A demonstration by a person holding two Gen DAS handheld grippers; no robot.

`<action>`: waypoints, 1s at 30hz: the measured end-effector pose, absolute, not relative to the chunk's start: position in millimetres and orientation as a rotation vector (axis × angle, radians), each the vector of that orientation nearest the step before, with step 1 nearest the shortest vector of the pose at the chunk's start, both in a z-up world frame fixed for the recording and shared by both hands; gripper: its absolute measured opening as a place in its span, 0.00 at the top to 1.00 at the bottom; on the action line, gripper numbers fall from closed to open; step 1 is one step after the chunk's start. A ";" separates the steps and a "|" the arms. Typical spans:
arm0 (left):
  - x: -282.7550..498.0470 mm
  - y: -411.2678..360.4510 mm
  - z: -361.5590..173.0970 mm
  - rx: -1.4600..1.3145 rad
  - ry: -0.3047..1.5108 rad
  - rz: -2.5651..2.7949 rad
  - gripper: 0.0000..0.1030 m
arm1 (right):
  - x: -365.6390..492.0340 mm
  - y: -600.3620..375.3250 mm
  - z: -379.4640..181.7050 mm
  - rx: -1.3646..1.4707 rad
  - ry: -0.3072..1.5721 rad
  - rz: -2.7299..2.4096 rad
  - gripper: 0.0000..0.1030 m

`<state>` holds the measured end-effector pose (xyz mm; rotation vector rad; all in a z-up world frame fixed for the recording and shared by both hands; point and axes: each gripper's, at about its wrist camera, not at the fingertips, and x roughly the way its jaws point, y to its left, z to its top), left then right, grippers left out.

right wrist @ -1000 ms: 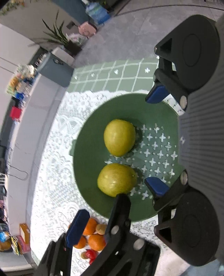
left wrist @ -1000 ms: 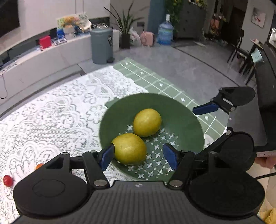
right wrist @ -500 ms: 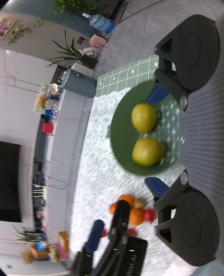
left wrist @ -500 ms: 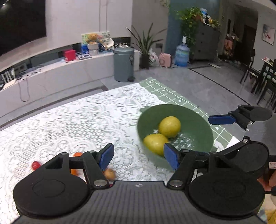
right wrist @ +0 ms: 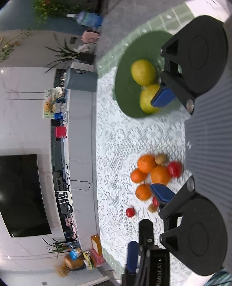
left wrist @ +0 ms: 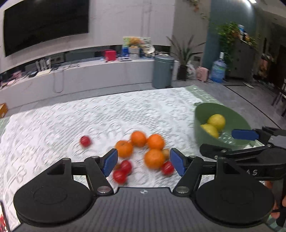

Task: Organize fruits
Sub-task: 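Open both grippers and withdraw them from the colander back to the fruit pile, then grasp a red cherry tomato with the right gripper while the left gripper grasps another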

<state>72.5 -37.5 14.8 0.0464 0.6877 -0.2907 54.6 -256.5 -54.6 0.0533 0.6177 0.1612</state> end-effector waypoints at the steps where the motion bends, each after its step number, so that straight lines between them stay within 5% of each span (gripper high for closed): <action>1: 69.9 -30.0 11.9 0.042 0.690 -0.280 0.24 | 54.0 -252.6 -57.8 0.072 0.626 0.161 0.13; 13: 51.9 14.5 -30.3 -0.003 0.716 -0.211 0.24 | 39.5 -216.8 -91.5 0.002 0.653 0.196 0.15; 30: 81.8 6.8 -59.9 -0.039 0.778 -0.235 0.37 | 70.9 -199.0 -121.9 -0.107 0.693 0.219 0.45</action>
